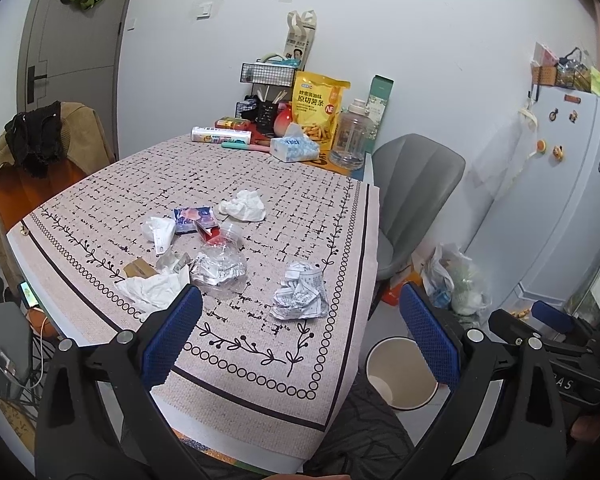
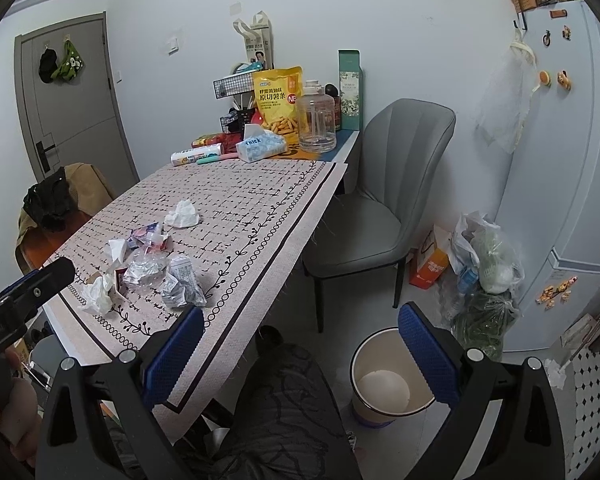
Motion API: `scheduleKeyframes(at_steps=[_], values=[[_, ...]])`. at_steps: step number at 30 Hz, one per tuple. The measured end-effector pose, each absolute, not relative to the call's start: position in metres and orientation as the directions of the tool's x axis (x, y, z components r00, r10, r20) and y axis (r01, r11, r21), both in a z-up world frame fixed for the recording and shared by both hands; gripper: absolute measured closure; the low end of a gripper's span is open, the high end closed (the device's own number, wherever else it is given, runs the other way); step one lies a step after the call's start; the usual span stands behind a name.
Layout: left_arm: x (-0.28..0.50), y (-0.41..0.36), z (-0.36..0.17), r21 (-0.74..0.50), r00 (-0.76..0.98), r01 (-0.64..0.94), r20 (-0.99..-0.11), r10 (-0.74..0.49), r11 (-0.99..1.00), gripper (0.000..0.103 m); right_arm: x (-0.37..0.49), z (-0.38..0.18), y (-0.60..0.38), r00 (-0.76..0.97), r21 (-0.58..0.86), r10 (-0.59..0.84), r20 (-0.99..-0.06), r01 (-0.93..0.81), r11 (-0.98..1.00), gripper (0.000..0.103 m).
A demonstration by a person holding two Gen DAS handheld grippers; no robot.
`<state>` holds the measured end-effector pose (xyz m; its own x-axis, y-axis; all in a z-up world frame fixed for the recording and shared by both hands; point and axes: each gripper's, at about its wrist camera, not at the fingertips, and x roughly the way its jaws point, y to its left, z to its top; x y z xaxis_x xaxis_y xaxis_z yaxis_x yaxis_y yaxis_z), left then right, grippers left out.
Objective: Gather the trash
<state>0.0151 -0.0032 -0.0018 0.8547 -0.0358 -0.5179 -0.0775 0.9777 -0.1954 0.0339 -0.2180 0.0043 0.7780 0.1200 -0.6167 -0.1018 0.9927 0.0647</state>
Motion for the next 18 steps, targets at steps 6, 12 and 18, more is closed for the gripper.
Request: scheduleKeyframes(at_steps=[6, 12, 18], values=[[0.013, 0.005, -0.002, -0.207, 0.858, -0.090, -0.513, -0.029, 0.974, 0.006, 0.032, 0.007, -0.211, 0.786, 0.057, 0.120, -0.607, -0.107, 0.993, 0.008], [0.013, 0.008, -0.003, -0.211, 0.857, -0.094, -0.514, -0.029, 0.973, 0.006, 0.032, 0.006, -0.211, 0.783, 0.059, 0.121, -0.610, -0.107, 0.992, 0.008], [0.011, 0.005, 0.000, -0.202, 0.859, -0.085, -0.512, -0.031, 0.976, 0.006, 0.031, 0.010, -0.216, 0.787, 0.077, 0.124, -0.604, -0.097, 0.992, 0.008]])
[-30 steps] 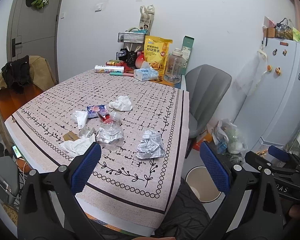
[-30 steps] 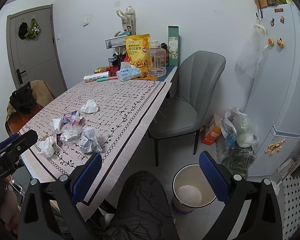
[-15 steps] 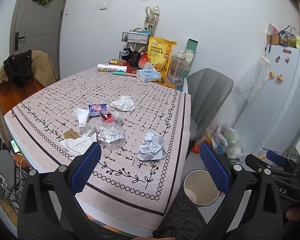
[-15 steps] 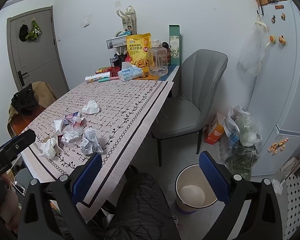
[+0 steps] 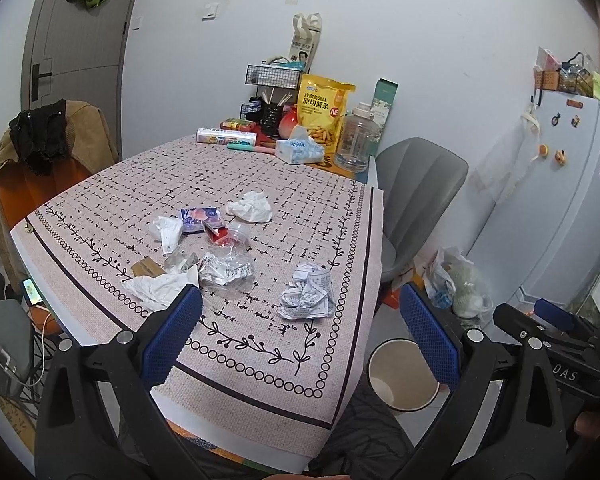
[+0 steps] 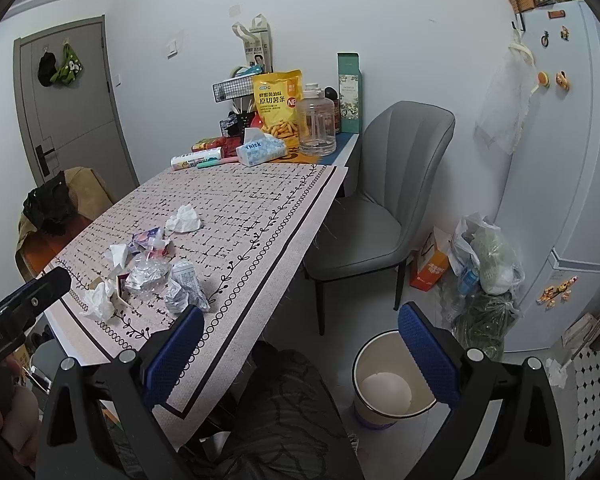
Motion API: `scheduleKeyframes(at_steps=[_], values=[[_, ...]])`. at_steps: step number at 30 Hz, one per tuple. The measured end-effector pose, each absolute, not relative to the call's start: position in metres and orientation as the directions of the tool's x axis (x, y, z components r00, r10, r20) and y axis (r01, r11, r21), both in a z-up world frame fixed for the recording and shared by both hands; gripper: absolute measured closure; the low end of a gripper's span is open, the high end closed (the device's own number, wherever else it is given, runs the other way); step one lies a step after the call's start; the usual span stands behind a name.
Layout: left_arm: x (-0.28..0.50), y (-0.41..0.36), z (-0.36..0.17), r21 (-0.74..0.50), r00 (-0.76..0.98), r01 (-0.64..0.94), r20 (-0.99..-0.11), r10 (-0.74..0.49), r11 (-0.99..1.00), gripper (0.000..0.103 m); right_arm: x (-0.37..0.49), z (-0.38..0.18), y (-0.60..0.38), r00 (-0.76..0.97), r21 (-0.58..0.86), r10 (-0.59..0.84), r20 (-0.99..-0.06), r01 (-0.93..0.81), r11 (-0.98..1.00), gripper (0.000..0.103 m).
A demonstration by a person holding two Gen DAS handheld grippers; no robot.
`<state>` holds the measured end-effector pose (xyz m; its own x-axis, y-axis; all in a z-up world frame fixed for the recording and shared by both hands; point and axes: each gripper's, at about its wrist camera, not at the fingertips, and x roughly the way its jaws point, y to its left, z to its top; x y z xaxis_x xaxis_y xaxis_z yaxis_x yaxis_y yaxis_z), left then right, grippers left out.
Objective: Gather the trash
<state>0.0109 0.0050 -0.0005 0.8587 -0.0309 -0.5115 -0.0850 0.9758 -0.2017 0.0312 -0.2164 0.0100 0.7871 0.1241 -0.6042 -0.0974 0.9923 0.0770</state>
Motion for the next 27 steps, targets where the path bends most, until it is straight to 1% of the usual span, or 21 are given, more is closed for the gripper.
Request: scheduleKeyframes(at_steps=[14, 20, 27], values=[[0.0038, -0.0038, 0.0077, -0.186, 0.869, -0.072, -0.493, -0.030, 0.980, 0.006, 0.0248, 0.0148, -0.2216, 0.797, 0.088, 0.129, -0.590, -0.096, 0.992, 0.008], [0.0022, -0.0016, 0.0084, -0.191, 0.869, -0.072, -0.494, -0.032, 0.979, 0.006, 0.0227, 0.0207, -0.2224, 0.808, 0.095, 0.135, -0.574, -0.097, 0.991, 0.008], [0.0066, 0.0022, 0.0043, -0.198, 0.864, -0.072, -0.503, -0.038, 0.977, 0.006, 0.0296, 0.0189, -0.2193, 0.801, 0.105, 0.138, -0.582, -0.095, 0.990, 0.008]])
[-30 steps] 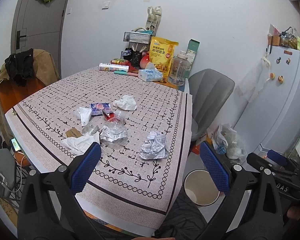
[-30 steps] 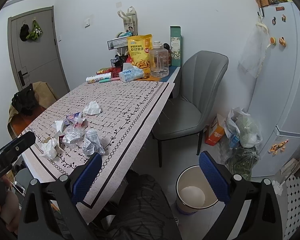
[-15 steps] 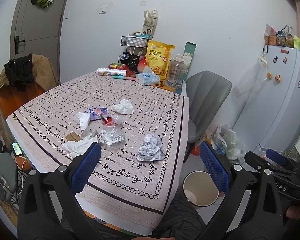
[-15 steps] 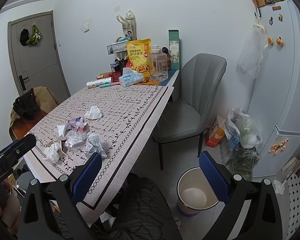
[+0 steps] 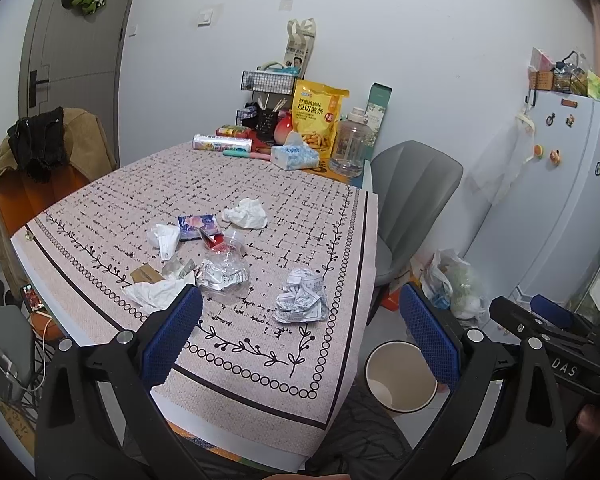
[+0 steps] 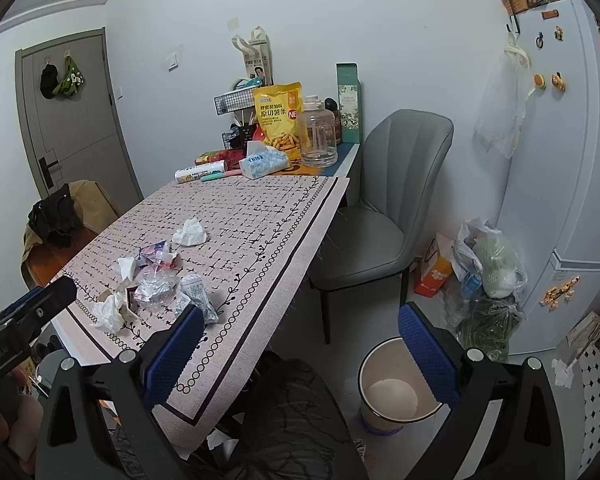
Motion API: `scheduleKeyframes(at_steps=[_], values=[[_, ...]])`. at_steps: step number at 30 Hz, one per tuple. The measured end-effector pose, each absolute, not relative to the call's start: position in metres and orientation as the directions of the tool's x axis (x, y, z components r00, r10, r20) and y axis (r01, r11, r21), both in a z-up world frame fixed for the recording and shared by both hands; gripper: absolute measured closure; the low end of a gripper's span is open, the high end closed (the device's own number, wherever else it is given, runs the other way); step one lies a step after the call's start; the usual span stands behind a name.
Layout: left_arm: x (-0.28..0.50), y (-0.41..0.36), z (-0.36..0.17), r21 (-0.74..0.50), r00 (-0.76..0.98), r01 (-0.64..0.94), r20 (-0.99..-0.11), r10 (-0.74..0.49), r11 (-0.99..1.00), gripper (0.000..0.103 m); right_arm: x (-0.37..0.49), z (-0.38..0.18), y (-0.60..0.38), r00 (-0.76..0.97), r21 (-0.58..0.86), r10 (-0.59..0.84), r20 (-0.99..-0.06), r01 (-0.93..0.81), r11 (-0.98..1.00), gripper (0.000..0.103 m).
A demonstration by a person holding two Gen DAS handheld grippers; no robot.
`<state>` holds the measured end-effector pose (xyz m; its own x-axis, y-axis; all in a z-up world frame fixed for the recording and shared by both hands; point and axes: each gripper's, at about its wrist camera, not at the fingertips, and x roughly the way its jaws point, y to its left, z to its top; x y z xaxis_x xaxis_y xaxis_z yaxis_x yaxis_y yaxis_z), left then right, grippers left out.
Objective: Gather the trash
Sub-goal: 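Grasp the white tissue with the left tool while the right tool grasps the crumpled paper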
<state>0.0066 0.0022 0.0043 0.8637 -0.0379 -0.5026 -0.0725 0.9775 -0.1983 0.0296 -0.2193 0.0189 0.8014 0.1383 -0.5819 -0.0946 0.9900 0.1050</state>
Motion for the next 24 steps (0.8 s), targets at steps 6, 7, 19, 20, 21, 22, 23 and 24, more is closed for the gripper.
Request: scheduleKeyframes(at_steps=[6, 7, 19, 20, 21, 22, 23, 24], values=[[0.019, 0.020, -0.009, -0.228, 0.840, -0.097, -0.541, -0.043, 0.969, 0.006, 0.047, 0.010, -0.206, 0.802, 0.119, 0.152, -0.578, -0.102, 0.988, 0.008], [0.021, 0.025, -0.012, -0.232, 0.835, -0.105, -0.548, -0.041, 0.967, 0.006, 0.052, 0.007, -0.203, 0.795, 0.129, 0.162, -0.585, -0.106, 0.986, 0.008], [0.033, 0.088, -0.050, -0.284, 0.784, -0.223, -0.620, -0.002, 0.932, 0.006, 0.090, -0.033, -0.145, 0.705, 0.135, 0.279, -0.652, -0.255, 0.958, 0.008], [0.033, 0.091, -0.052, -0.289, 0.780, -0.231, -0.625, 0.000, 0.929, 0.008, 0.093, -0.037, -0.140, 0.696, 0.138, 0.289, -0.657, -0.266, 0.954, 0.008], [0.034, 0.096, -0.056, -0.292, 0.774, -0.243, -0.633, 0.003, 0.925, 0.009, 0.096, -0.041, -0.136, 0.688, 0.137, 0.293, -0.664, -0.273, 0.952, 0.008], [0.034, 0.101, -0.059, -0.294, 0.769, -0.255, -0.640, 0.008, 0.921, 0.009, 0.098, -0.045, -0.132, 0.680, 0.135, 0.296, -0.671, -0.281, 0.950, 0.008], [0.034, 0.105, -0.062, -0.298, 0.763, -0.267, -0.646, 0.013, 0.917, 0.010, 0.102, -0.050, -0.127, 0.667, 0.135, 0.304, -0.680, -0.294, 0.946, 0.008], [0.035, 0.108, -0.065, -0.300, 0.759, -0.276, -0.651, 0.015, 0.913, 0.012, 0.105, -0.054, -0.122, 0.656, 0.137, 0.313, -0.687, -0.306, 0.942, 0.008]])
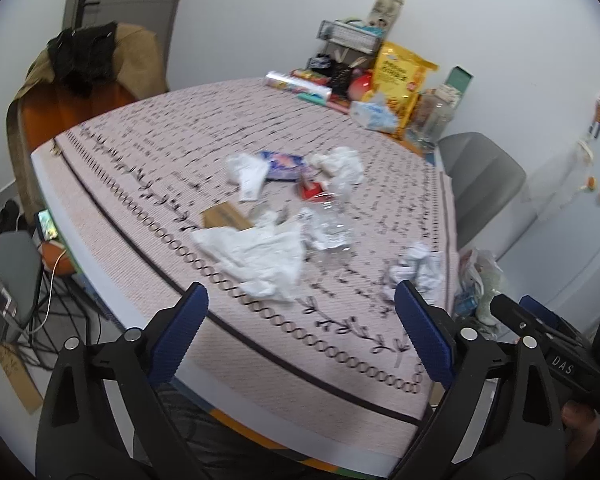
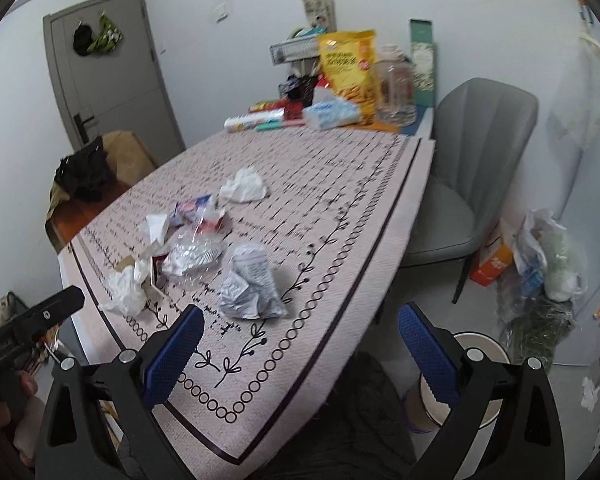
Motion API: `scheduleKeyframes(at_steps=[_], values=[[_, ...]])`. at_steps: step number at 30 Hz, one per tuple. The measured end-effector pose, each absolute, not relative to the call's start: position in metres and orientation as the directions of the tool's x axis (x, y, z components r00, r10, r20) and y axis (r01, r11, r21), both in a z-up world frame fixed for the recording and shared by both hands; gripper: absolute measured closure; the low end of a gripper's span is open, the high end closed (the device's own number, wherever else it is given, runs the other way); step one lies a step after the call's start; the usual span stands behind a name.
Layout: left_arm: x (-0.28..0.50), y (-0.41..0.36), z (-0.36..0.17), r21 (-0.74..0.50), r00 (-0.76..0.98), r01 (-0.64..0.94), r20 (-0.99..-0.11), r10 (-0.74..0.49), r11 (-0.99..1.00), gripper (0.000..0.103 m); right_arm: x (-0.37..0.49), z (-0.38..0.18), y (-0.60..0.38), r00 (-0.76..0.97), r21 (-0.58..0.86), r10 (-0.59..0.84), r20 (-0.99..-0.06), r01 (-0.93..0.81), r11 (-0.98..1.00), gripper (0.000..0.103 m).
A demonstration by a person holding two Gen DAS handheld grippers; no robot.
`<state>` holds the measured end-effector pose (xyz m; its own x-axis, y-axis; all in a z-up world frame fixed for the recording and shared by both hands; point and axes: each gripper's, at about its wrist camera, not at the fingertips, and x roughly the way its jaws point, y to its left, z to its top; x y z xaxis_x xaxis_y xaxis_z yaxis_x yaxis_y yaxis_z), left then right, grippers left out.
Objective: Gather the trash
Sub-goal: 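Grasp the white tissue with the left tool while the right tool grasps the crumpled paper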
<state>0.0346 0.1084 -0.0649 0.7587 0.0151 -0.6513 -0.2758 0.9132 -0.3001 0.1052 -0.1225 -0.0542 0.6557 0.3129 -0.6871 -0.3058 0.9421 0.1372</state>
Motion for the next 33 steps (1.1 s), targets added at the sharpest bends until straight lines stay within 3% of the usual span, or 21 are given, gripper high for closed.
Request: scheduleKeyframes(at_steps=[6, 26, 28, 29, 30, 31, 32, 33], values=[[0.041, 0.131, -0.084, -0.317, 0.732, -0.325, -0.681, 0.024, 0.891, 0.015, 0.125, -0.079, -0.103, 0.568, 0.157, 0.344, -0.748, -0.352, 0.923, 0.020], [0.103, 0.139, -0.127, -0.307, 0.643, -0.365, -0.766, -0.001, 0.879, 0.016, 0.174, -0.112, -0.069, 0.490, 0.201, 0.384, -0.782, -0.385, 0.901, 0.020], [0.105, 0.139, -0.126, -0.322, 0.643, -0.362, -0.765, -0.015, 0.875, 0.028, 0.176, -0.113, -0.068, 0.489, 0.205, 0.389, -0.781, -0.387, 0.899, 0.020], [0.105, 0.139, -0.126, -0.323, 0.643, -0.363, -0.766, -0.017, 0.874, 0.040, 0.177, -0.114, -0.067, 0.486, 0.207, 0.396, -0.779, -0.398, 0.894, 0.020], [0.104, 0.139, -0.126, -0.331, 0.640, -0.364, -0.768, -0.024, 0.871, 0.058, 0.177, -0.115, -0.065, 0.482, 0.205, 0.398, -0.780, -0.405, 0.891, 0.021], [0.103, 0.140, -0.127, -0.339, 0.637, -0.364, -0.770, -0.033, 0.868, 0.068, 0.178, -0.116, -0.064, 0.478, 0.205, 0.400, -0.782, -0.409, 0.889, 0.023], [0.101, 0.141, -0.127, -0.346, 0.635, -0.366, -0.771, -0.040, 0.864, 0.081, 0.179, -0.117, -0.063, 0.467, 0.215, 0.408, -0.785, -0.412, 0.885, 0.032], [0.099, 0.141, -0.126, -0.346, 0.636, -0.368, -0.771, -0.038, 0.863, 0.085, 0.180, -0.119, -0.063, 0.452, 0.230, 0.416, -0.789, -0.411, 0.882, 0.043]])
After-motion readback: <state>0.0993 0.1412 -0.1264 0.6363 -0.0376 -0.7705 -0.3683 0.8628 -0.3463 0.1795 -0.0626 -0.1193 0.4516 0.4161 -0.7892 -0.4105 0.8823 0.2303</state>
